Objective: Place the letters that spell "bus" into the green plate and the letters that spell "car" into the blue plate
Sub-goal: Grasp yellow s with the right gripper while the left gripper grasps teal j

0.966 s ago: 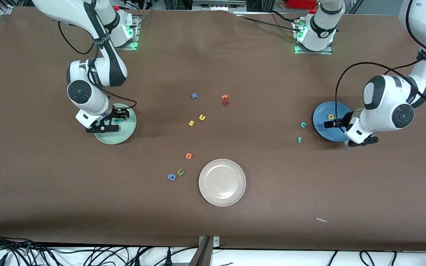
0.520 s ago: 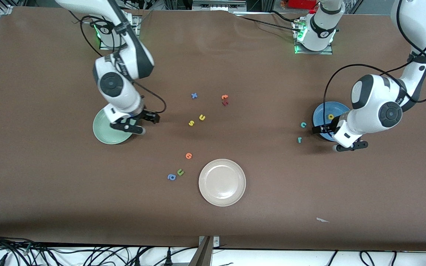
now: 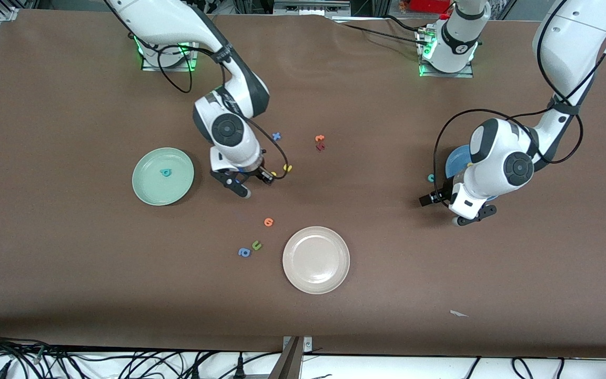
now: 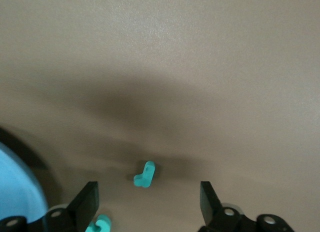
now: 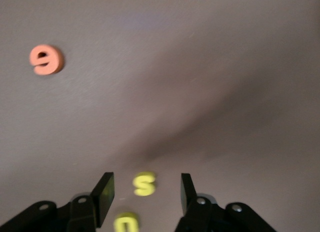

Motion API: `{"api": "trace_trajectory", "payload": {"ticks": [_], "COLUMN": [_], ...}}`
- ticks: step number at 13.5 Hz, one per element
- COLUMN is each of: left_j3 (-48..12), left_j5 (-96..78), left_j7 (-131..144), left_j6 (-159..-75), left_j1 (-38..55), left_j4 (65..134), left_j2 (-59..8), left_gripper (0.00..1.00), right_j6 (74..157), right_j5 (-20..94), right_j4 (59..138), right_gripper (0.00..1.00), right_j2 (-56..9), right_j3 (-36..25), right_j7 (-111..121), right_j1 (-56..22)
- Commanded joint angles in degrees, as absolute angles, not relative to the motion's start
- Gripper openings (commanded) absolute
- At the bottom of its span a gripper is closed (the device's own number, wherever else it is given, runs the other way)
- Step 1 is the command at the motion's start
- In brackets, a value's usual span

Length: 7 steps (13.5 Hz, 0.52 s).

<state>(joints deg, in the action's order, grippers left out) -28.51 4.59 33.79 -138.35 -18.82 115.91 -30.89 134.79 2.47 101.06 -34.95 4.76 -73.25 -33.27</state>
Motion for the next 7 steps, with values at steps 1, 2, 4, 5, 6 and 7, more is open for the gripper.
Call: {"api": "trace_trajectory", "payload": {"ticks": [1,2,4,5,6,7], "left_j3": [-27.95,-27.78,-27.6,-27.6,-27.68,-27.69], "left_j5": [6.06,6.33,12.01,14.65,16.33,16.52], "left_j7": [38.05,38.06,40.5,42.69,43.76,43.86], "left_j6": [-138.34,-138.34,-138.25,-138.25,-138.25,-138.25], "left_j1": [-17.67,-17.49,-17.23,-17.23,-17.23,-17.23], "left_j4": [112.94,112.85,112.85,112.85,112.85,112.85], "left_j2": [-33.22,-33.83,-34.62,-35.24,-35.68,-35.86], "left_gripper": [0.76,0.72,0.67,0.69,0.69,0.69], "right_j6": [135.78,135.88,135.88,135.7,135.36,135.26], "right_j5": [3.08,3.08,3.08,2.99,2.9,2.81], "right_j4": [97.03,97.03,97.38,97.64,97.73,98.17], "right_gripper": [0.62,0.62,0.58,0.58,0.58,0.58], "right_j2": [-38.84,-39.28,-40.07,-40.08,-40.08,-40.08], "right_j3": [4.66,4.66,4.66,4.66,4.57,4.48], "right_j7": [-76.82,-76.82,-76.9,-76.9,-76.9,-76.9], "right_j1": [-34.8,-35.15,-35.86,-36.47,-36.91,-36.91]}}
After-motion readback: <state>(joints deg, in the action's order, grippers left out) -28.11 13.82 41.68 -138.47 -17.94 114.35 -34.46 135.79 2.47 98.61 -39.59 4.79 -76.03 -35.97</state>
